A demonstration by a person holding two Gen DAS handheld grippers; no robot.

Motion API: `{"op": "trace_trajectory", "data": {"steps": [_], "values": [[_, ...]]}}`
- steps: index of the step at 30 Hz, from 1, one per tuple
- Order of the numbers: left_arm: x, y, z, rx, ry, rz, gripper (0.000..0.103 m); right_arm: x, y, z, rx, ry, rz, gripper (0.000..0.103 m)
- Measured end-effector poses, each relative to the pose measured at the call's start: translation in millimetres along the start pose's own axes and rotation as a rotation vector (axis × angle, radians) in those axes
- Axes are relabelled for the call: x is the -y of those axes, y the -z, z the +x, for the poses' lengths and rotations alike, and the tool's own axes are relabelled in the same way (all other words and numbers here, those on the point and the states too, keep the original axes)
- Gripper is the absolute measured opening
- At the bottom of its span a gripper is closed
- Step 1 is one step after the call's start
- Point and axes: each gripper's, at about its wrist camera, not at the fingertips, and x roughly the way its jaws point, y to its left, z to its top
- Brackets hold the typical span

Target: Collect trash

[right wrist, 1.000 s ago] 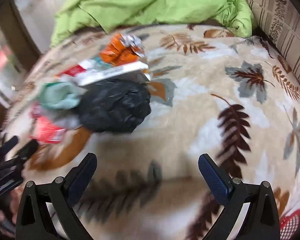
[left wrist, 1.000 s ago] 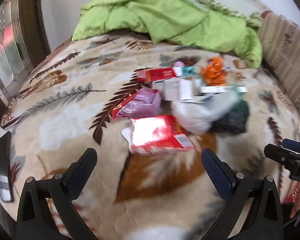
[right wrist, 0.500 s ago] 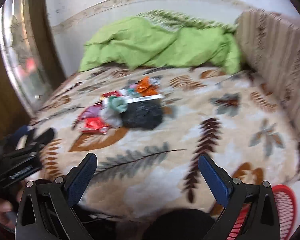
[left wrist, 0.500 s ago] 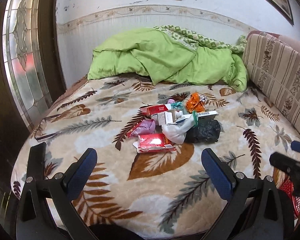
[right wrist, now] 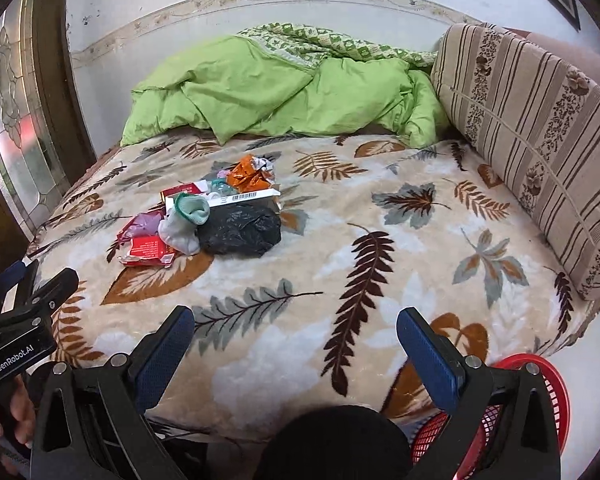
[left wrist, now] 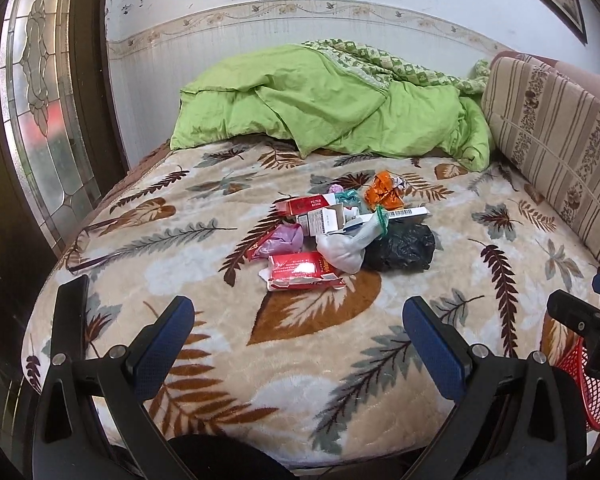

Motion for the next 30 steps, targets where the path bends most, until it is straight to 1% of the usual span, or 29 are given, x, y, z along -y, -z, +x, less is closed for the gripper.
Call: {"op": "trace_trajectory", "data": {"steps": [30], "values": [[5.7,2.9,-1.6,-0.010,0.001,0.001,0.103,-7.0,1.6,0.9,-0.020,0.006,-0.026,0.102]]}}
